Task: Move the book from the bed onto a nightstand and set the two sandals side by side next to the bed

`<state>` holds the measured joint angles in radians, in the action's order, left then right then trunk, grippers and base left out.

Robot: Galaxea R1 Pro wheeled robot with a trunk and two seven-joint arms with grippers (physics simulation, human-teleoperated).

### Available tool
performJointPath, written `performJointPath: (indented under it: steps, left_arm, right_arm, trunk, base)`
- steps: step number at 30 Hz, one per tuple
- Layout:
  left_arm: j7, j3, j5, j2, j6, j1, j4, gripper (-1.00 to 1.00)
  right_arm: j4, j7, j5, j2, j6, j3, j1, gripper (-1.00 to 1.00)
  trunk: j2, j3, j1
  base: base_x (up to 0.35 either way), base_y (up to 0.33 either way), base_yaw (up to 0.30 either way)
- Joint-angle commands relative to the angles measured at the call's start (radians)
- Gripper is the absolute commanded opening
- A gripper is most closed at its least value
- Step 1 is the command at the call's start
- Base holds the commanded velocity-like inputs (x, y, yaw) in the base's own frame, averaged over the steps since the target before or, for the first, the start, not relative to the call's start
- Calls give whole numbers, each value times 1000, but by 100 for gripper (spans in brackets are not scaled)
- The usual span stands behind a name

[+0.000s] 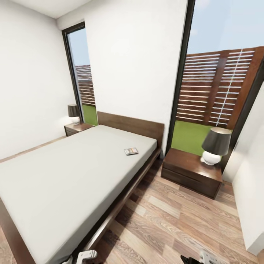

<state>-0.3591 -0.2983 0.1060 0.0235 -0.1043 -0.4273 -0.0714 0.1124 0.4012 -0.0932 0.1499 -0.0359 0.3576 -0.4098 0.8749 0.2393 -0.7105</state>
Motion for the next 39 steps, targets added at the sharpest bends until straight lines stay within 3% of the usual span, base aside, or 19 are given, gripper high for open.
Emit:
performJointPath:
  steps: [1,39]
  left_arm:
    - [-3,-8,11,0,-5,-1,1,100]
    - [-3,-8,11,-1,-5,-1,1,100]
  right_arm:
    - [-2,4,-10,0,-2,-3,-1,100]
    - [-2,4,-10,0,-2,-3,-1,100]
  trunk:
    - [1,1,0]
    - [1,1,0]
  base:
    - [0,-2,-203]
    - [0,-20,-201]
